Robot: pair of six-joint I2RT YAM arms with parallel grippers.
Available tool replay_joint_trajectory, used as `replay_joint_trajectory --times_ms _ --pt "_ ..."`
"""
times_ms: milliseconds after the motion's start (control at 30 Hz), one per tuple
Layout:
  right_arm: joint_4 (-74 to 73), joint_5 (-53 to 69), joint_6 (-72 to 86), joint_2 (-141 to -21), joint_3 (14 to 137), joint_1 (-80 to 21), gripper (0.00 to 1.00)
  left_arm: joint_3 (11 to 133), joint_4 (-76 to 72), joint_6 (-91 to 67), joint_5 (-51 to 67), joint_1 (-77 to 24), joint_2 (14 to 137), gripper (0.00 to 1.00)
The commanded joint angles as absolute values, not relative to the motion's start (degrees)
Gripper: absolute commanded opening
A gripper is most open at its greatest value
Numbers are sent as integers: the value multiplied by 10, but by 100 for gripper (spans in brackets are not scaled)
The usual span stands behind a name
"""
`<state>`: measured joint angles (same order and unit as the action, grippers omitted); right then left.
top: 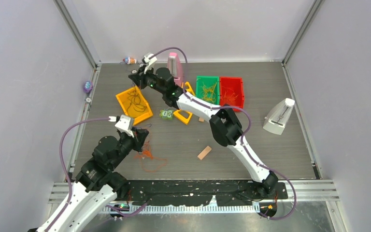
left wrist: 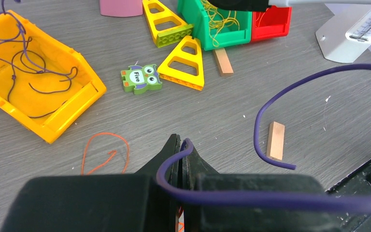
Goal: Untangle the cables
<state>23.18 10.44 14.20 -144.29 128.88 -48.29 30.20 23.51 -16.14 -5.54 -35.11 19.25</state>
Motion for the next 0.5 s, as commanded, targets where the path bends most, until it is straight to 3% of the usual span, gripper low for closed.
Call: replay_joint_trajectory --times_ms 0,167,233,267,333,467 --pt "286 82 130 -1400 1231 -490 7 323 221 -153 -56 -350 193 0" --pt "296 58 134 -1397 1161 -507 10 325 213 -147 -52 -351 205 0" --pt "298 48 144 -1397 1142 -511 28 323 207 -147 -49 -350 205 0" --pt "297 48 153 -1398 1136 -511 45 325 207 -146 -49 -350 206 0" --pt "285 51 158 -1392 1135 -511 62 327 210 -142 -51 -350 210 0" --pt "235 46 146 -1347 1131 -511 73 327 211 -137 -58 -350 214 0"
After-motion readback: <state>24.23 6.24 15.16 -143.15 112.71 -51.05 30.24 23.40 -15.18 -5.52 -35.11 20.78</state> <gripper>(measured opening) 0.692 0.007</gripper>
